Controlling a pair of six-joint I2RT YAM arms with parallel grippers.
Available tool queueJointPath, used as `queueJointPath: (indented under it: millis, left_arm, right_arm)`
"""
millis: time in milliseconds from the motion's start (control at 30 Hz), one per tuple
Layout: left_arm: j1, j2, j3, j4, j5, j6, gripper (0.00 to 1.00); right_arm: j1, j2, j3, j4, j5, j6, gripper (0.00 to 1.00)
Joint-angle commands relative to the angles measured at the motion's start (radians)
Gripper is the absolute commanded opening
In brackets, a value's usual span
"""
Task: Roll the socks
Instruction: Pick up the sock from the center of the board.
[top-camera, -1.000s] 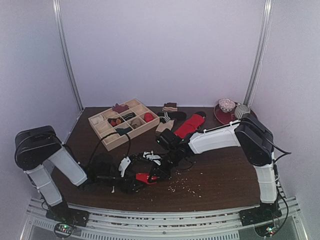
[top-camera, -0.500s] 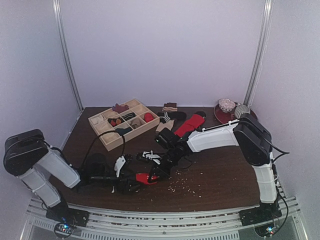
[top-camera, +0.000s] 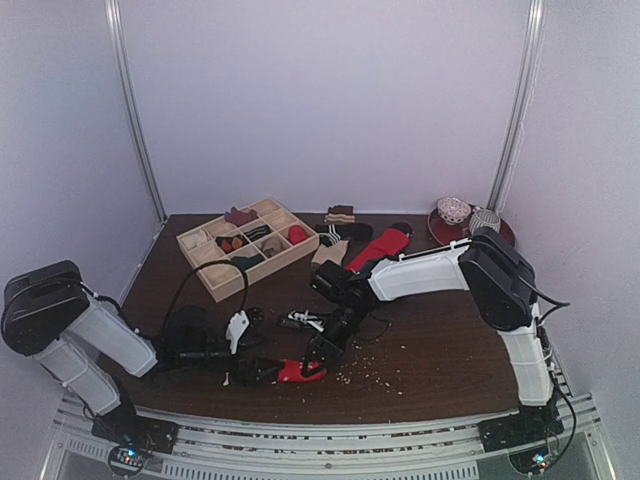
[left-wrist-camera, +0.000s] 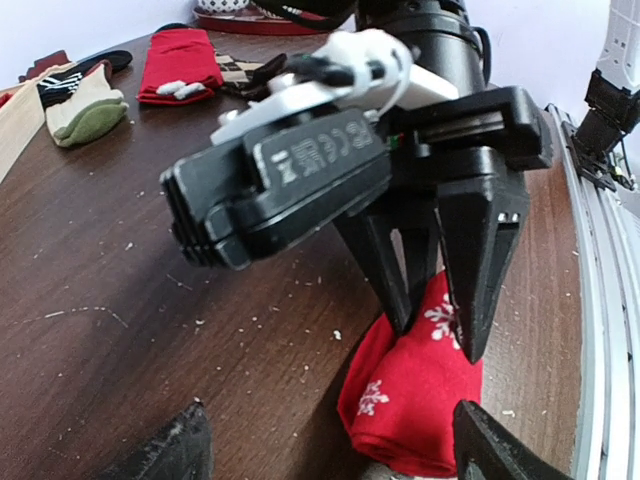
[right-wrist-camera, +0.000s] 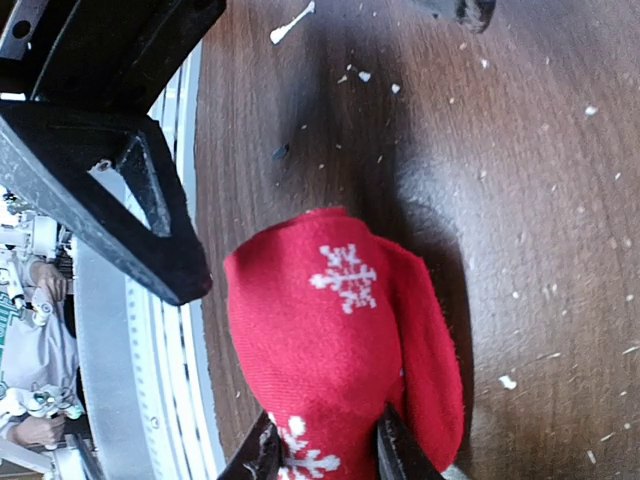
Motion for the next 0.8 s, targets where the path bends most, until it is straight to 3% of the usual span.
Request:
queueJointPath:
  millis: [0, 267, 433, 767]
  left_arm:
    - [-0.003, 0.011, -0.003, 0.119, 0.072, 0.022, 0.82]
    - [-0.049, 0.030, 0.007, 0.147, 0.178, -0.022, 0.84]
    - [-0.098, 0.076, 0.059, 0.022, 0.115, 0.020, 0.88]
    - [-0.098, 0.163, 0.099, -0.002, 0.088, 0.041, 0.84]
  right_arm:
    - [0.007, 0.182, -0.092, -0.313, 0.272, 0.033, 0.27]
    - [0.004, 0.184, -0.086, -0.289, 0.312, 0.049, 0.26]
    - [0.002, 0.183, -0.086, -0.278, 0.329, 0.053, 0.26]
    - [0.002, 0.183, -0.085, -0.269, 0.337, 0.057, 0.26]
